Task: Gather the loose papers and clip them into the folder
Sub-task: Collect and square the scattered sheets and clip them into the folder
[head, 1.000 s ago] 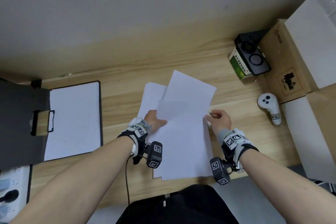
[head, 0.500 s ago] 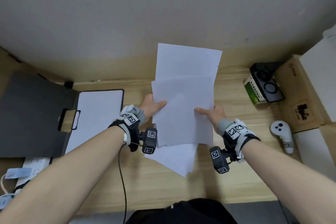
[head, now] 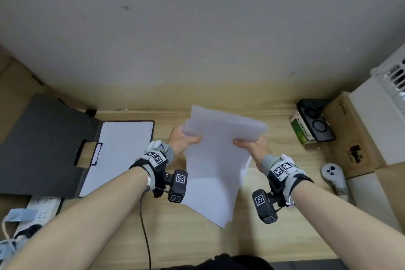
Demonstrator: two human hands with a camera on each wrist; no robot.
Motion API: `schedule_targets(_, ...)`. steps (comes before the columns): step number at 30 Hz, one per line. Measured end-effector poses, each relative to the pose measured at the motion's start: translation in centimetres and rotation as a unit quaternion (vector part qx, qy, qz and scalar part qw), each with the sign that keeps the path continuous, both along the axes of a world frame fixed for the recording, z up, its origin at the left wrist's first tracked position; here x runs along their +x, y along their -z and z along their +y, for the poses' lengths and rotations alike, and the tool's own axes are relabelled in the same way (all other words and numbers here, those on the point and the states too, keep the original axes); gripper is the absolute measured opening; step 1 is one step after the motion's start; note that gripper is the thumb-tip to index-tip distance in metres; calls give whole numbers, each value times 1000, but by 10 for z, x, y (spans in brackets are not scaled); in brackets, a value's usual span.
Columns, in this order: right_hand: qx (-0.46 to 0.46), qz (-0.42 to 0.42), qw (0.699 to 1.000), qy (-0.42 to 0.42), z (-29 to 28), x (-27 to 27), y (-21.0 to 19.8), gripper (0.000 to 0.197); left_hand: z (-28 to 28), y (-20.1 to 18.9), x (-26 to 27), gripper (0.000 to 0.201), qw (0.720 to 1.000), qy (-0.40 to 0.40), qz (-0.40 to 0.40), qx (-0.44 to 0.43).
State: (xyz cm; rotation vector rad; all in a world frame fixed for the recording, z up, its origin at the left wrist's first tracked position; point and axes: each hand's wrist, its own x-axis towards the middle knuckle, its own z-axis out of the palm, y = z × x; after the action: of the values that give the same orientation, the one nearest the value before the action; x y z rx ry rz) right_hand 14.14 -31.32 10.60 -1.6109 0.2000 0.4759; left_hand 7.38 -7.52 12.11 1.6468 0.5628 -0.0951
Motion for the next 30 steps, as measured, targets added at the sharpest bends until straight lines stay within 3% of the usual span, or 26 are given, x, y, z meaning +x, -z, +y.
schedule_targets(5, 16, -10, 1000, 13, 9, 10, -19, 23, -6, -8, 6, 45, 998, -39, -31, -27)
schedule_targets(11, 48, -56, 997, 15, 13, 17, -31, 32, -1, -30, 15, 32, 996, -27, -80, -27)
schedule_targets(15, 3, -22, 1000, -9, 13, 0, -8, 32, -7, -12, 1, 29, 999, 1, -48, 20)
schedule_targets(23, 21, -24, 999, 2, 16, 13, -13, 32, -11, -15, 10, 32, 998, -32, -43, -17)
schedule_targets(30, -14, 14, 1000, -20, 10, 2, 16, 31, -19, 17, -3, 25, 999, -34, 25, 16)
